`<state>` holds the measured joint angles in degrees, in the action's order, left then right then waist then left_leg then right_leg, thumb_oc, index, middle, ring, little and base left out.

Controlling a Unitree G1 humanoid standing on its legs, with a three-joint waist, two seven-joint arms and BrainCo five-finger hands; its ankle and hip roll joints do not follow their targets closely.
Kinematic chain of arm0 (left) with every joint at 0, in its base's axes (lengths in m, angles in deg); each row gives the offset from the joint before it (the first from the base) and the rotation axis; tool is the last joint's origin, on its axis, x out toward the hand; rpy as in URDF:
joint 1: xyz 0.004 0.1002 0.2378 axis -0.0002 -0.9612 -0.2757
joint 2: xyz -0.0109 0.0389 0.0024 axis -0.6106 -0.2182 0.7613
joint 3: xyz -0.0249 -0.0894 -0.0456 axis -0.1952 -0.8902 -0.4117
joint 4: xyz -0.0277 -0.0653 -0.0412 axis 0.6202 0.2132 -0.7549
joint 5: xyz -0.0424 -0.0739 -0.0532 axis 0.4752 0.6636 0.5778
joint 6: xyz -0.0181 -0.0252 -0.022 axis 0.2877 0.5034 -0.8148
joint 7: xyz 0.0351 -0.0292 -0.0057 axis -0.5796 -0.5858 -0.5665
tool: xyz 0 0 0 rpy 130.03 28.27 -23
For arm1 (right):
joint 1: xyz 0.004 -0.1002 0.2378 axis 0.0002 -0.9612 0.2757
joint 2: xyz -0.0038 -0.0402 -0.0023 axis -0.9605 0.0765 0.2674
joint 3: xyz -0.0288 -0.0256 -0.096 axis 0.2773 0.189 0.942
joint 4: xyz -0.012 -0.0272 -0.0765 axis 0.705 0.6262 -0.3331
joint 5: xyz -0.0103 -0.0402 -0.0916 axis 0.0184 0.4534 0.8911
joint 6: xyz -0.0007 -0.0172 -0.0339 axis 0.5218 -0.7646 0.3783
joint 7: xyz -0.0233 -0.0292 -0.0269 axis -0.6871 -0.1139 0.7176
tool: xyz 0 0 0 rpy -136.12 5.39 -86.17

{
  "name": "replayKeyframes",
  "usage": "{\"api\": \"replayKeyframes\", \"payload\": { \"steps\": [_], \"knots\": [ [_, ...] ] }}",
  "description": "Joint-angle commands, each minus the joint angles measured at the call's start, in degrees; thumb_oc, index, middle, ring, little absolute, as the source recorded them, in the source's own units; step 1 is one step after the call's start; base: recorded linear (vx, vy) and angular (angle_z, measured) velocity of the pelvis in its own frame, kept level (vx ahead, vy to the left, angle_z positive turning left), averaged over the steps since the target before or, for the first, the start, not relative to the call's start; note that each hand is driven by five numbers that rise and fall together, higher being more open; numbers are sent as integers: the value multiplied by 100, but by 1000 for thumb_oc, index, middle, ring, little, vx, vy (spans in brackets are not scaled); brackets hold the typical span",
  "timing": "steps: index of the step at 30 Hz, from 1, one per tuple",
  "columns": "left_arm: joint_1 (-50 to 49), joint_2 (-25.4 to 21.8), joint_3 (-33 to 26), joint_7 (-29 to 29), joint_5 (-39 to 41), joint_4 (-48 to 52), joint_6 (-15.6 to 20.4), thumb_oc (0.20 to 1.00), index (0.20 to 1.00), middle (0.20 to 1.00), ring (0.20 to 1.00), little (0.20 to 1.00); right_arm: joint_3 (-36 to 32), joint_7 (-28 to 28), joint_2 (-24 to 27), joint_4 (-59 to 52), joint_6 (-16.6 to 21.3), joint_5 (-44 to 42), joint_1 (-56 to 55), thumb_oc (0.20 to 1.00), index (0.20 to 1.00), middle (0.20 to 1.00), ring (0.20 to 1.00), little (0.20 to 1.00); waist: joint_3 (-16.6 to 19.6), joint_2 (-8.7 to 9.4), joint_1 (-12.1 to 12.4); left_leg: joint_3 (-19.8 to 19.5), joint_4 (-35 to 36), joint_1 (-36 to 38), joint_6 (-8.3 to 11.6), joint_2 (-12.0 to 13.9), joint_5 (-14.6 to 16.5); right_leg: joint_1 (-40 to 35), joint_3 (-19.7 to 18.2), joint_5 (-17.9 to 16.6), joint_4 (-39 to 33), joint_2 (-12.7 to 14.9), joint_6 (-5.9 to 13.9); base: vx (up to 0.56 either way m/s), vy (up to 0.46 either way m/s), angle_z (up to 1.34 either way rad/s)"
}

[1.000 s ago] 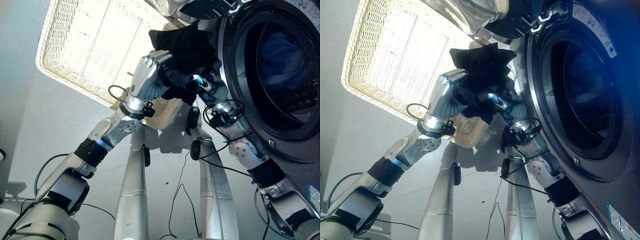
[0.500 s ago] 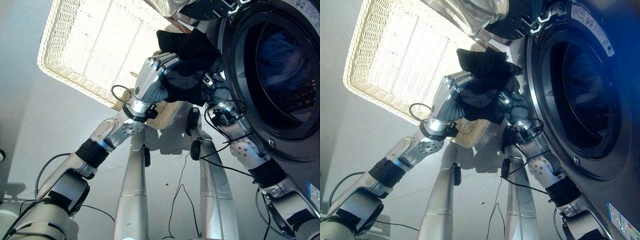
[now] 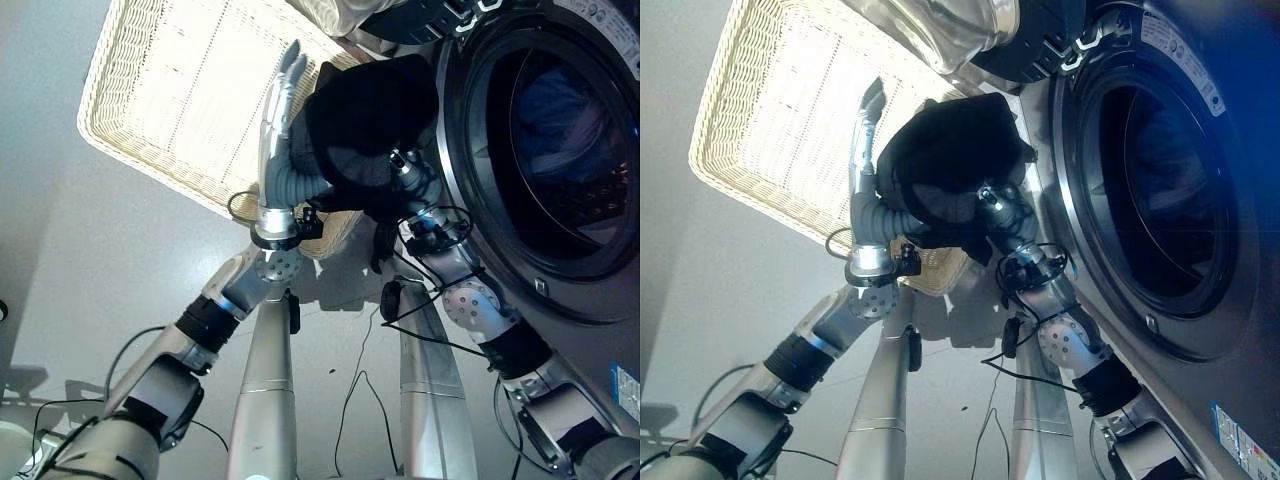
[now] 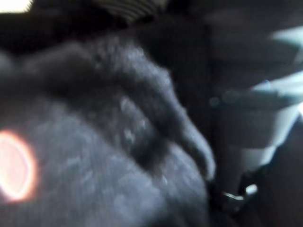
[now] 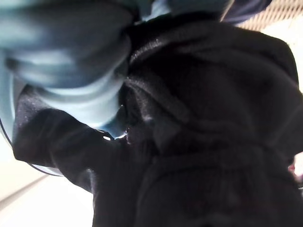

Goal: Put the clothes into the washing machine.

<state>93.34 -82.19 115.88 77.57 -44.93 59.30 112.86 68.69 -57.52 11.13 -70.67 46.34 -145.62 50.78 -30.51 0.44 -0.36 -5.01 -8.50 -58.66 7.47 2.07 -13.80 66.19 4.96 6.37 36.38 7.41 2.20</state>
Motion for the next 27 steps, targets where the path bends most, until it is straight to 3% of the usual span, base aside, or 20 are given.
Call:
{"api": "replayKeyframes", "payload": {
  "steps": [1,10,16,21,27],
  "knots": [
    [158,69,-221,-123,1,464,122,1000,1000,1000,1000,1000,-227,-121,-181,-578,355,-315,-20,200,200,200,200,200,72,35,44,254,-737,-6,-271,-505,666,-490,314,-1376,-1649,-249,639,0,0,0],
    [164,-261,-349,-762,272,169,-79,1000,1000,1000,1000,1000,-915,-203,-127,-481,1345,-918,-99,200,200,200,200,200,72,18,11,299,-783,26,-257,-456,693,-504,299,-1355,-1565,-231,648,0,0,0],
    [254,-427,-276,-1241,391,-4,3,1000,1000,1000,1000,1000,-1261,138,-102,-411,1822,-912,-69,200,200,200,200,200,72,6,-25,340,-821,11,-245,-428,719,-497,278,-1362,-1562,-220,653,0,0,0],
    [341,-535,-251,-1258,520,-236,135,1000,1000,1000,1000,1000,-1436,496,-4,-170,1718,-815,14,200,200,200,200,200,72,-16,-34,368,-834,16,-240,-404,728,-486,264,-1367,-1539,-215,651,0,0,0],
    [355,-403,-458,-78,1015,-1046,589,1000,1000,1000,1000,1000,-1463,952,93,1107,968,-998,160,200,200,200,200,200,72,-69,-16,376,-878,8,-210,-393,736,-462,235,-1347,-1489,-238,619,0,5,0]
  ]
}}
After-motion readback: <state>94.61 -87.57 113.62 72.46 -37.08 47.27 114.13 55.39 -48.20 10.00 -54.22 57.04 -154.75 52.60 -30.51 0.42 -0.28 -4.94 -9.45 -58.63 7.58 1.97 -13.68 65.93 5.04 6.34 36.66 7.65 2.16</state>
